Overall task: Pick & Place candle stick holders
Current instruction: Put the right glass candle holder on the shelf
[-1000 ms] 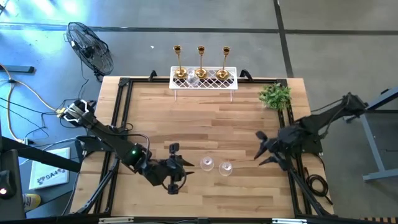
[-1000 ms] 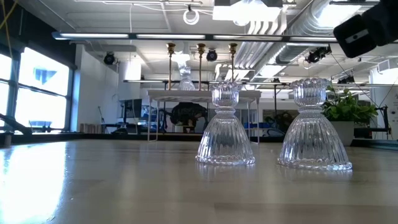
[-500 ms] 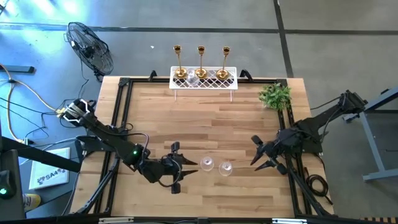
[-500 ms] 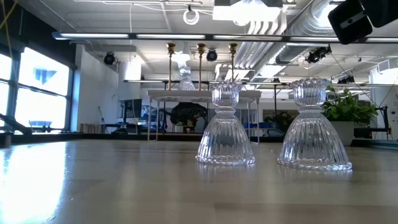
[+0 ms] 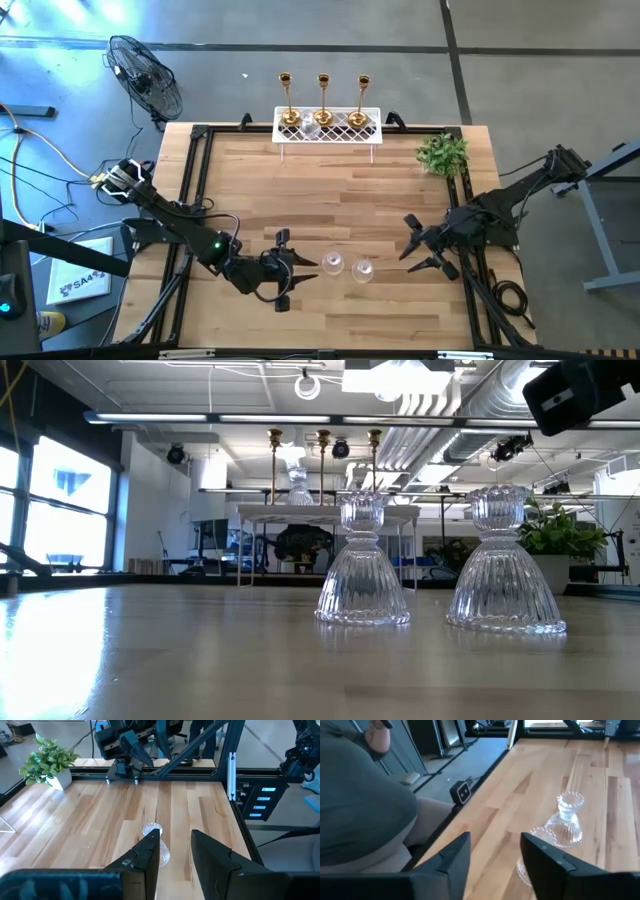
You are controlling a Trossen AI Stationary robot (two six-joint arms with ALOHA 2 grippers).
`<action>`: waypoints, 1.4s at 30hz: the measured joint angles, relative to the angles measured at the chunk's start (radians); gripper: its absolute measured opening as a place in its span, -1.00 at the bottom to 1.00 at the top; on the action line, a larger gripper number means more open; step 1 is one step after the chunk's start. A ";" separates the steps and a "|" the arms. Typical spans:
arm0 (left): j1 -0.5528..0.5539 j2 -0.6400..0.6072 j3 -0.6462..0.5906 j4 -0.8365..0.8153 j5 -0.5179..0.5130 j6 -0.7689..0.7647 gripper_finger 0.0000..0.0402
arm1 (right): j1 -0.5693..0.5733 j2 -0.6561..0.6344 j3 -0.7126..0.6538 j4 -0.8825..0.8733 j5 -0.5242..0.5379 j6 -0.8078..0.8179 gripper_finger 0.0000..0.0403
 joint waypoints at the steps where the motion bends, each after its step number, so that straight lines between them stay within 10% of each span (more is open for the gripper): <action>1: 0.000 0.000 0.000 0.000 0.000 0.000 -0.46 | 0.000 0.000 0.000 -0.004 0.000 -0.008 -0.11; 12: 0.000 0.000 0.000 0.000 -0.003 0.000 -0.46 | 0.000 0.000 -0.002 -0.019 -0.011 -0.071 0.61; 29: 0.000 0.000 0.000 0.007 -0.053 0.030 -0.46 | 0.167 0.086 -0.365 0.576 0.563 -0.277 0.62; 42: 0.000 0.000 0.000 0.008 -0.060 0.045 -0.46 | 0.202 0.295 -0.378 0.776 0.644 -0.169 0.62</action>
